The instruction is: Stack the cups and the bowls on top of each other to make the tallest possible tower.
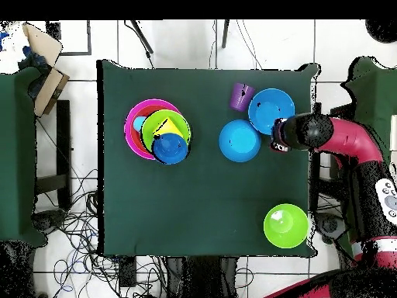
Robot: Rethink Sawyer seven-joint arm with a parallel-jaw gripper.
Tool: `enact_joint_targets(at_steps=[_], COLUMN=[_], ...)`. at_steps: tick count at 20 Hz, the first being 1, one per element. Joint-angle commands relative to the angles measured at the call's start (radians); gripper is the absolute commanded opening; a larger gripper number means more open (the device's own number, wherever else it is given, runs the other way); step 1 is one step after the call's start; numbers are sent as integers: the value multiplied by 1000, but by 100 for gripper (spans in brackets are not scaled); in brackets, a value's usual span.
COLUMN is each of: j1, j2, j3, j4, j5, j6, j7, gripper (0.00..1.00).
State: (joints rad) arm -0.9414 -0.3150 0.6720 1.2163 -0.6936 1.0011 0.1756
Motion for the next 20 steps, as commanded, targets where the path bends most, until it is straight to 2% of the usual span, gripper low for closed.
enact_joint_targets(at_steps=[1, 8, 17, 18, 19, 20], j1=[28, 18, 14, 43, 124, 175], j2=[141, 189, 303, 298, 275, 273], j3=[-73, -76, -74, -117, -233, -309], j4=[-11, -77, -209, -234, -277, -287], j5=[-101, -112, -122, -122, -171, -185], j6=[-89, -101, -113, -101, -195, -259], j7=[-48, -108, -150, -26, 322, 562], gripper=[100, 100, 100, 100, 0, 0])
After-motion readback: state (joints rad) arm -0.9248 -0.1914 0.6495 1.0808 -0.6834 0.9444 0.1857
